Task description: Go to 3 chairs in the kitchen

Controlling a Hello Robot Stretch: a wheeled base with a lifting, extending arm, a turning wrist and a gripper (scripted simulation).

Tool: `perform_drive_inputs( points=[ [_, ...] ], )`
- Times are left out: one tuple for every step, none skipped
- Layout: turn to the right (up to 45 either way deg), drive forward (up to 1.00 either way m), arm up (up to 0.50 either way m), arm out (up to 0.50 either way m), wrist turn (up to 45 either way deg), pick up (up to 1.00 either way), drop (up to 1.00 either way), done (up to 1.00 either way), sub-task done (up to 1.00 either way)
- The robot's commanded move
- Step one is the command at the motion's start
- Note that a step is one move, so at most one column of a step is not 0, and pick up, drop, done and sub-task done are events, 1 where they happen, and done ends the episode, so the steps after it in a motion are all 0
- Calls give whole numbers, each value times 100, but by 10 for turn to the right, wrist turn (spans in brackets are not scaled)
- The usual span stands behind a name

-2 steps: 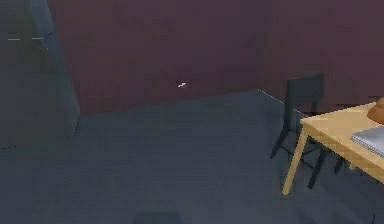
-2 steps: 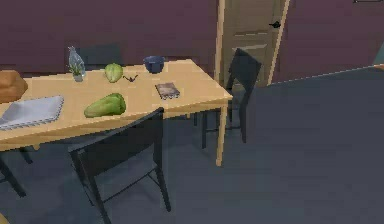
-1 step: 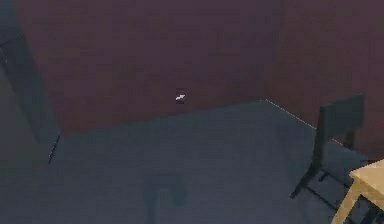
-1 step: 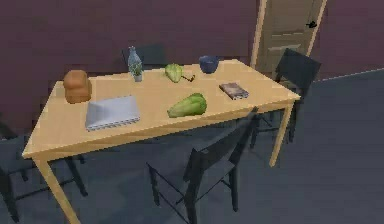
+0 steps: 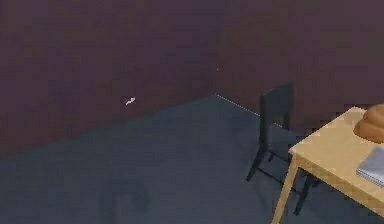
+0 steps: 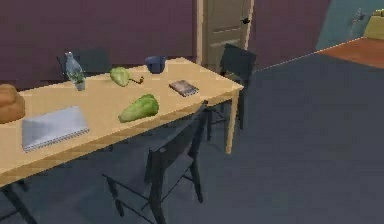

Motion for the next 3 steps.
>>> perform_drive_inputs(
  points=[
    [0, 40, 0, 0, 0, 0, 0, 0, 0],
    [390, 0, 0, 0, 0, 0, 0, 0, 0],
    [0, 0, 0, 0, 0, 0, 0, 100, 0]
  ],
)
